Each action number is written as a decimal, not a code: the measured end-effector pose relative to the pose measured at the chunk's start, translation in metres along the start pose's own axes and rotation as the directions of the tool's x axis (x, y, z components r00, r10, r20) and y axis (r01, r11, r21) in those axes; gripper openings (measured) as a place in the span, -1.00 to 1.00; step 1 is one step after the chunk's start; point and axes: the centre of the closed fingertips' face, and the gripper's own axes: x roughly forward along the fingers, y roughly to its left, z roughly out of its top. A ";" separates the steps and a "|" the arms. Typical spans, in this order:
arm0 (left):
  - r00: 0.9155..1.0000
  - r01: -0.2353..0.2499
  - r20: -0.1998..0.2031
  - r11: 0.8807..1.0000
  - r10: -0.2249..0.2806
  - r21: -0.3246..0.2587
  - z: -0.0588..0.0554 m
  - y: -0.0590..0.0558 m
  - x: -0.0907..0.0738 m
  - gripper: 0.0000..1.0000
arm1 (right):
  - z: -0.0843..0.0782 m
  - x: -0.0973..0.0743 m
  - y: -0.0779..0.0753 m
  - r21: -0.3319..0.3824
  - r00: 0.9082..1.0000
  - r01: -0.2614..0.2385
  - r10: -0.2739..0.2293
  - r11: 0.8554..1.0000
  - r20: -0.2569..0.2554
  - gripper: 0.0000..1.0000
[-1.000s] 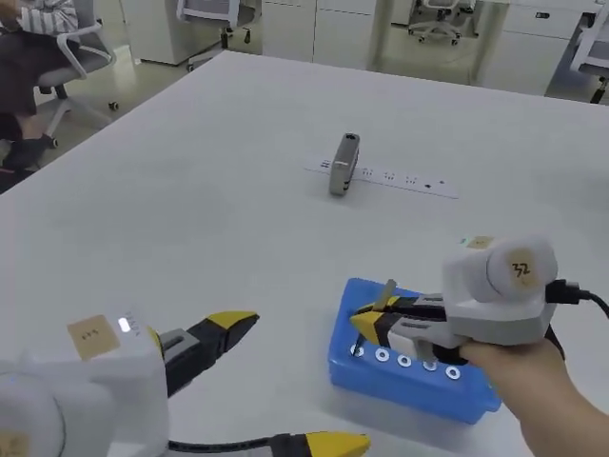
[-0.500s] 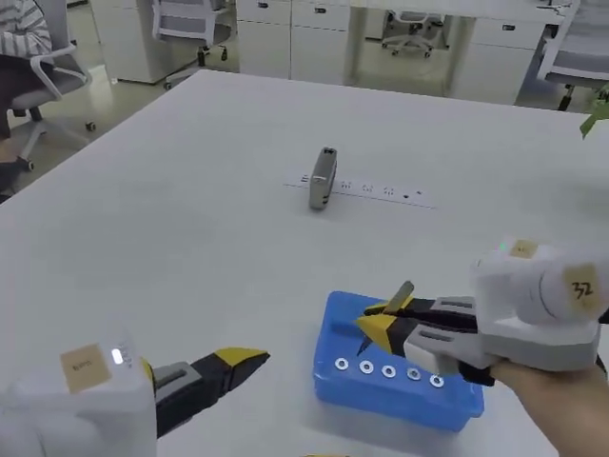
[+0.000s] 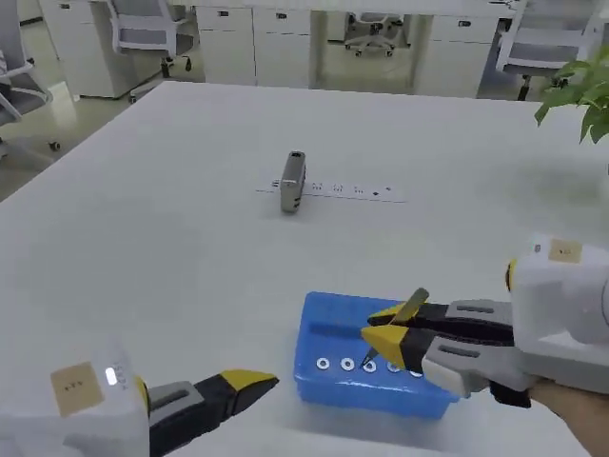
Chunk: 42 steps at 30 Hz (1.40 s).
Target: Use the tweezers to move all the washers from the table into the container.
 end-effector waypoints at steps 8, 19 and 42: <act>0.997 0.079 0.003 0.996 -0.079 0.043 0.019 -0.014 0.009 -0.35 | -0.022 -0.017 0.021 -0.029 0.996 -0.060 0.058 0.998 -0.074 -0.93; 0.978 0.210 -0.046 0.963 -0.205 0.170 0.026 -0.035 0.026 -0.65 | -0.063 -0.030 0.050 -0.037 0.967 -0.173 0.163 0.984 -0.195 -0.93; 0.859 0.501 -0.249 0.835 -0.448 0.225 -0.002 -0.086 0.044 -0.92 | -0.115 -0.031 0.091 -0.278 0.891 -0.309 0.174 0.910 -0.420 -0.93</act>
